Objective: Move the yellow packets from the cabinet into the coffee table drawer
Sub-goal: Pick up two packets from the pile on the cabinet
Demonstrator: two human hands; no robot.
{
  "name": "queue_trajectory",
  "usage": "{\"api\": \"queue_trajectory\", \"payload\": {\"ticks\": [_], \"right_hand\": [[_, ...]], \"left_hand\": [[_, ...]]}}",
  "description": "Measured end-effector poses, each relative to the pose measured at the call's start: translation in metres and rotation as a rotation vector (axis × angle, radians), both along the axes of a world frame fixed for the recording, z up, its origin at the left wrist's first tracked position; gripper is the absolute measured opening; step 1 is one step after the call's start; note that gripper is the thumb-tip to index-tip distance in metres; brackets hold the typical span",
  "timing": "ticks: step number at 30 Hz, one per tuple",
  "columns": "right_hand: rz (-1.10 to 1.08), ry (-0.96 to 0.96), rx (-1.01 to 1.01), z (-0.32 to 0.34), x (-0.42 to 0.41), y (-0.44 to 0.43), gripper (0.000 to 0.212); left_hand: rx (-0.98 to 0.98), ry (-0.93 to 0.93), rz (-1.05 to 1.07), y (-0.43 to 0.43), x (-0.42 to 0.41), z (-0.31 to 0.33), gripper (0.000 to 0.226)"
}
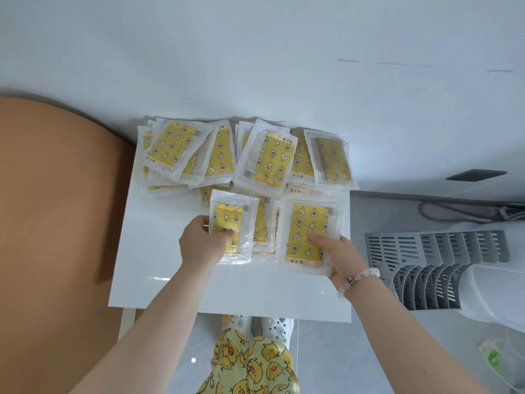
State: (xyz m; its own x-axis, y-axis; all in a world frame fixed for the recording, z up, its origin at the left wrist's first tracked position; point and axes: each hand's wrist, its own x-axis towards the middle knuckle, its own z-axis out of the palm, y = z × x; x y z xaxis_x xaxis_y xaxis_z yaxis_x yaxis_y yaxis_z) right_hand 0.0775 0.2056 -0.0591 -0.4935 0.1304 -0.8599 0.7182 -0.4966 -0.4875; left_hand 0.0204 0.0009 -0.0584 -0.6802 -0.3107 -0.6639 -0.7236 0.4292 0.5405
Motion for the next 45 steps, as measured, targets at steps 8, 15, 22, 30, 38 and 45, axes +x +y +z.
{"api": "queue_trajectory", "payload": {"ticks": [8,15,22,30,38,45], "right_hand": [[0.01,0.01,-0.014,0.0,-0.012,-0.008,0.016],[-0.015,0.064,-0.102,0.004,-0.019,-0.011,0.029],[-0.155,0.088,-0.219,0.002,-0.02,-0.019,0.038],[0.006,0.064,-0.074,-0.008,-0.01,-0.029,0.052],[-0.051,0.02,-0.028,-0.014,-0.001,-0.027,0.052],[-0.106,0.001,-0.025,-0.021,0.006,-0.018,0.071]], "left_hand": [[0.378,-0.011,0.129,0.026,0.004,0.036,0.019],[0.459,-0.037,0.046,0.056,0.001,0.037,0.027],[0.382,0.015,0.024,0.068,0.004,0.028,0.027],[0.202,0.133,-0.117,0.08,0.018,0.021,0.021],[-0.031,0.238,-0.298,0.083,0.028,0.013,0.04],[0.084,0.153,-0.406,0.052,0.01,0.005,0.062]]}}
